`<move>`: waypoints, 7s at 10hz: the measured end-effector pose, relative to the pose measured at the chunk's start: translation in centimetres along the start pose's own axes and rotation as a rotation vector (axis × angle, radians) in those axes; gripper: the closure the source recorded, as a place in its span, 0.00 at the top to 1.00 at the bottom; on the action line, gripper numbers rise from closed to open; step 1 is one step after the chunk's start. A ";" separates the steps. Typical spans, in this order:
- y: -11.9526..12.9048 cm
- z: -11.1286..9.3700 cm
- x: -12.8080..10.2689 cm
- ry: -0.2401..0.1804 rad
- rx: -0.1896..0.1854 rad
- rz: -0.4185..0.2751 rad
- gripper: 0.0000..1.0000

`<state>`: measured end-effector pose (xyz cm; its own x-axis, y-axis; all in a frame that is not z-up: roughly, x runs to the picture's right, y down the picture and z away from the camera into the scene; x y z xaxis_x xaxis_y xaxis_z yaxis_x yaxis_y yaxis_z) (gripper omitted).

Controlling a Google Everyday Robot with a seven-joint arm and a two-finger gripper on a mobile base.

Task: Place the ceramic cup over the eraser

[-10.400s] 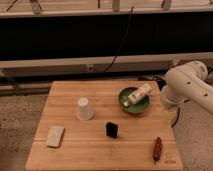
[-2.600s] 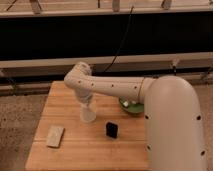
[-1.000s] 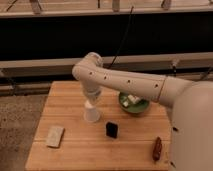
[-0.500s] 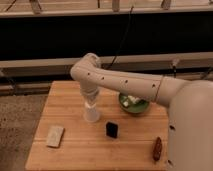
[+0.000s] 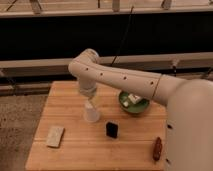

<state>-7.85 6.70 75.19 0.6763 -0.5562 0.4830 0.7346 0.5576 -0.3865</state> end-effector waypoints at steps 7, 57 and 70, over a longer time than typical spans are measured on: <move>1.1 4.2 1.9 -0.030 -0.044 0.003 0.80; 15.8 -6.5 -0.7 0.127 -0.001 0.268 0.00; 16.5 1.2 0.1 0.077 -0.126 0.245 0.80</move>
<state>4.24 16.60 69.82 0.8329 -0.4626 0.3038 0.5468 0.6031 -0.5808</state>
